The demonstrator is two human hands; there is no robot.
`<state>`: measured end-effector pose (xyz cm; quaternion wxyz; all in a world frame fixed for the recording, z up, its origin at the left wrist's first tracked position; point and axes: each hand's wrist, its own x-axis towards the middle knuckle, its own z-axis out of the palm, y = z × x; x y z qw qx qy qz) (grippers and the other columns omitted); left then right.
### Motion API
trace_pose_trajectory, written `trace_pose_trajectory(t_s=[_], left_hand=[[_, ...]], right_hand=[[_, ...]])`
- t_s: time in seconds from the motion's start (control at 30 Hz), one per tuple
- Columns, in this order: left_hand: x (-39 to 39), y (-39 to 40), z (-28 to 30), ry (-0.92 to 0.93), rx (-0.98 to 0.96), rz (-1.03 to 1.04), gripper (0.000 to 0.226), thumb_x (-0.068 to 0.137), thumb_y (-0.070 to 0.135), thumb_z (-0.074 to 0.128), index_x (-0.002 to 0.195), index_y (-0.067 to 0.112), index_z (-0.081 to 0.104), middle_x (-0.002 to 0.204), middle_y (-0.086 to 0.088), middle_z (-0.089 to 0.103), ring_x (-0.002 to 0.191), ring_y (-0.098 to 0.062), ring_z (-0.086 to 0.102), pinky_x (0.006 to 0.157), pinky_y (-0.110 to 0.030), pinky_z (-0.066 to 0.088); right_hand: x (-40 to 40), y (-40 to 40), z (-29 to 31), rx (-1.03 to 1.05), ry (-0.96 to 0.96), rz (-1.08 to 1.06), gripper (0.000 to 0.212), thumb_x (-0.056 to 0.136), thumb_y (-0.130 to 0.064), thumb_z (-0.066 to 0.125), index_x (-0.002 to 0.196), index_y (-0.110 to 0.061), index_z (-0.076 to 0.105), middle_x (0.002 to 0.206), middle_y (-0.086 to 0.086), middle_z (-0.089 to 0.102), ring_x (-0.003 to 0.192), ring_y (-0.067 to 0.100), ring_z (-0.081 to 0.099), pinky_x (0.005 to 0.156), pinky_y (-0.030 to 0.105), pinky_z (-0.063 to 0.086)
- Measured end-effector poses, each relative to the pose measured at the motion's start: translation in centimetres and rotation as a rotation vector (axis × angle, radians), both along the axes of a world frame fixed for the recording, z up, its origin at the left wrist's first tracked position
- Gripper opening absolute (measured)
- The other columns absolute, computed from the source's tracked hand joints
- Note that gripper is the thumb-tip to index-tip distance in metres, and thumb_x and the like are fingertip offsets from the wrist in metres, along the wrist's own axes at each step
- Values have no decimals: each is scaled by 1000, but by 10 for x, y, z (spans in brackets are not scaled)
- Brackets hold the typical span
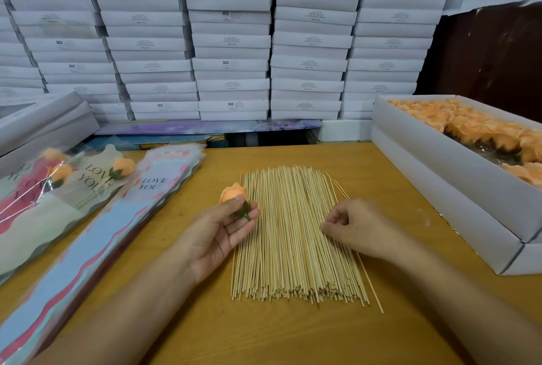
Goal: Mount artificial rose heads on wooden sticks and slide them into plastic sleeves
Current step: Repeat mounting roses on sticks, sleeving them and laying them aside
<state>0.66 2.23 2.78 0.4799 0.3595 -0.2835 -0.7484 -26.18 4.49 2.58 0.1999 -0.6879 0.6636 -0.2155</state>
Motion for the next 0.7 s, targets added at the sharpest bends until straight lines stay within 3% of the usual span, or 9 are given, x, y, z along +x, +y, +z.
trace_pose_trajectory(t_s=[0.17, 0.23, 0.3, 0.43, 0.53, 0.7], left_hand=[[-2, 0, -1, -13, 10, 0, 39, 77, 14, 73, 112, -1, 64, 112, -23, 73, 86, -22, 76, 64, -28, 63], [-2, 0, -2, -13, 14, 1, 38, 77, 15, 73, 110, -1, 65, 112, -23, 73, 86, -22, 76, 64, -28, 63], [-2, 0, -2, -15, 18, 2, 38, 77, 15, 73, 111, -1, 65, 112, -23, 73, 86, -22, 76, 65, -28, 63], [-3, 0, -1, -34, 19, -3, 41, 78, 19, 74, 113, 1, 64, 113, -20, 74, 84, -22, 77, 62, -28, 63], [-3, 1, -1, -63, 8, -5, 45, 77, 24, 75, 116, 4, 64, 113, -17, 74, 80, -20, 77, 59, -27, 62], [-2, 0, -1, -32, -2, 5, 45, 75, 24, 75, 112, -1, 65, 111, -19, 75, 75, -18, 76, 58, -24, 62]], right_hand=[[2, -2, -3, 9, -9, -49, 28, 90, -41, 69, 72, -19, 70, 64, -3, 67, 52, 5, 56, 47, 17, 40], [3, -3, -5, 30, -23, -59, 38, 92, -38, 68, 67, -10, 67, 52, -4, 55, 41, 5, 46, 38, 11, 33], [4, -4, -5, 54, -33, -71, 37, 92, -38, 67, 63, -16, 64, 47, -6, 44, 37, 7, 39, 35, 13, 30], [4, -5, -4, 113, -11, -94, 43, 93, -37, 66, 55, -21, 53, 38, -9, 33, 34, 9, 32, 42, 23, 30], [5, -5, -3, 125, -11, -111, 53, 93, -35, 66, 47, -24, 42, 36, -11, 29, 32, 8, 29, 48, 25, 30], [6, -7, -4, 148, -74, -162, 53, 90, -32, 68, 45, -23, 40, 34, -12, 30, 29, 6, 29, 45, 23, 27]])
